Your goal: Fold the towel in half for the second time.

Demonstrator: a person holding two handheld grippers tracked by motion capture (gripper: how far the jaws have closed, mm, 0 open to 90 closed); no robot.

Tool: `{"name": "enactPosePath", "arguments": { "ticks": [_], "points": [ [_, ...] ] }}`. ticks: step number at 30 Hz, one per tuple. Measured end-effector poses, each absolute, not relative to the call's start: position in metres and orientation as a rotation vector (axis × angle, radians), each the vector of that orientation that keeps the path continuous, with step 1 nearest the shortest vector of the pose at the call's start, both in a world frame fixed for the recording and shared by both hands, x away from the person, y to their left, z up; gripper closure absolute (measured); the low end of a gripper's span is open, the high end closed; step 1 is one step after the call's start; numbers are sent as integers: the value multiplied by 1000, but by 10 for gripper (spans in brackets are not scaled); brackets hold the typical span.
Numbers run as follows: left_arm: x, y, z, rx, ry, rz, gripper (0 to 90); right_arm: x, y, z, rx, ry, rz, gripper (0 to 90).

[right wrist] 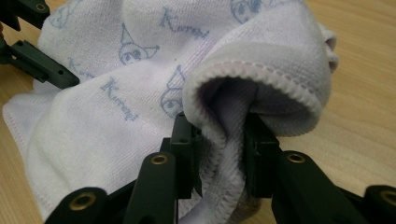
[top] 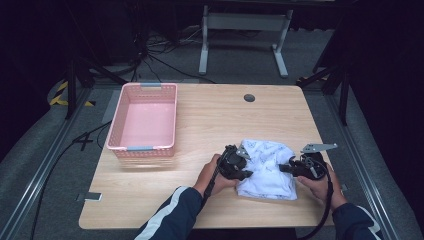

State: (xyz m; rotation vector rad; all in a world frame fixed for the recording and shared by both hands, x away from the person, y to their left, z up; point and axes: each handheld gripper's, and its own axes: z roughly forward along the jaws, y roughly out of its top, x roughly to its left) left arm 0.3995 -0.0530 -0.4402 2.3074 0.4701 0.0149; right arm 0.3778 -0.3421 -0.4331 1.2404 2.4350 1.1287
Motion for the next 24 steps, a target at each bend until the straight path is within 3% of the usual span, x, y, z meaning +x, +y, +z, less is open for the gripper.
{"name": "enactPosePath", "arguments": {
  "ticks": [24],
  "points": [
    [406,-26,-422,2293,491,55,725,391,-315,-417,1177,2424,1155,694]
  ]
}}
